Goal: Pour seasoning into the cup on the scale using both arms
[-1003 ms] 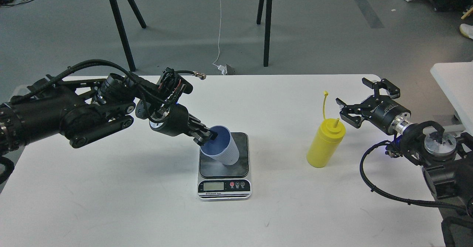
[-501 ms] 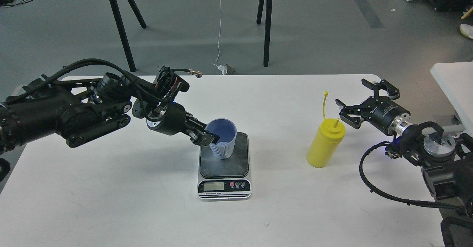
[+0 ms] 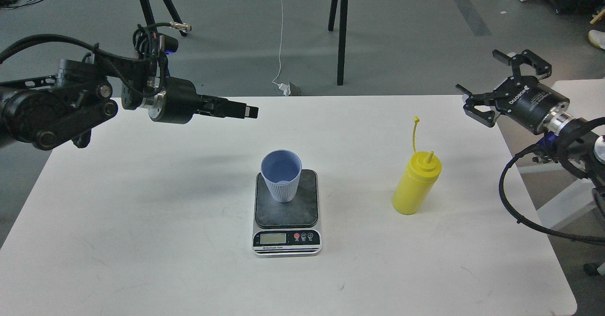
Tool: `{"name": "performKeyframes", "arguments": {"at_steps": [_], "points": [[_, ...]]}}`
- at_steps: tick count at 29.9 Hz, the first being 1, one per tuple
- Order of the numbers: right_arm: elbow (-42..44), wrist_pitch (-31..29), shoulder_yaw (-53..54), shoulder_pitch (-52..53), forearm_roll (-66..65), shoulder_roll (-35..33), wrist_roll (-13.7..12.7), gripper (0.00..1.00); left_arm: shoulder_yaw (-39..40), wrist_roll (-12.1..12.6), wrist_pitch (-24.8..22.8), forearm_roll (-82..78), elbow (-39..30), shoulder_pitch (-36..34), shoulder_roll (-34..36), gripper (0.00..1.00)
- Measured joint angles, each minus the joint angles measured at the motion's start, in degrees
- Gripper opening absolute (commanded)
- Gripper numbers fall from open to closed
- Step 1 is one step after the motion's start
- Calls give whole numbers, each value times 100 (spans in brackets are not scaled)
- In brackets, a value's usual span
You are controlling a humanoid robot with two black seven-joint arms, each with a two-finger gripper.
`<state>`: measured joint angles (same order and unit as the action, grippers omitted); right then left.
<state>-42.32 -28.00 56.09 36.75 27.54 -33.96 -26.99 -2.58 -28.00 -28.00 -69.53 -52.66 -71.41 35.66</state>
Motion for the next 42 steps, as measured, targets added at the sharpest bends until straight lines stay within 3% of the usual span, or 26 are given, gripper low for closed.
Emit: {"name": "performKeyframes", "arguments": {"at_steps": [7, 11, 15, 30, 42], "points": [[-1598, 0, 56, -2104, 1693, -1136, -99, 99, 429, 0, 0, 2695, 924, 164, 235, 99], [-1987, 0, 61, -3389, 2217, -1269, -102, 99, 441, 0, 0, 3501, 1167, 189, 245, 100], [-2030, 0, 23, -3958, 2299, -1166, -101, 99, 445, 0, 0, 3591, 1193, 273, 198, 100], [-1253, 0, -287, -3217, 1744, 393, -101, 99, 399, 0, 0, 3570, 1180, 524, 204, 100], [-463, 0, -356, -2718, 1384, 1087, -101, 99, 398, 0, 0, 3572, 1164, 653, 214, 100]]}}
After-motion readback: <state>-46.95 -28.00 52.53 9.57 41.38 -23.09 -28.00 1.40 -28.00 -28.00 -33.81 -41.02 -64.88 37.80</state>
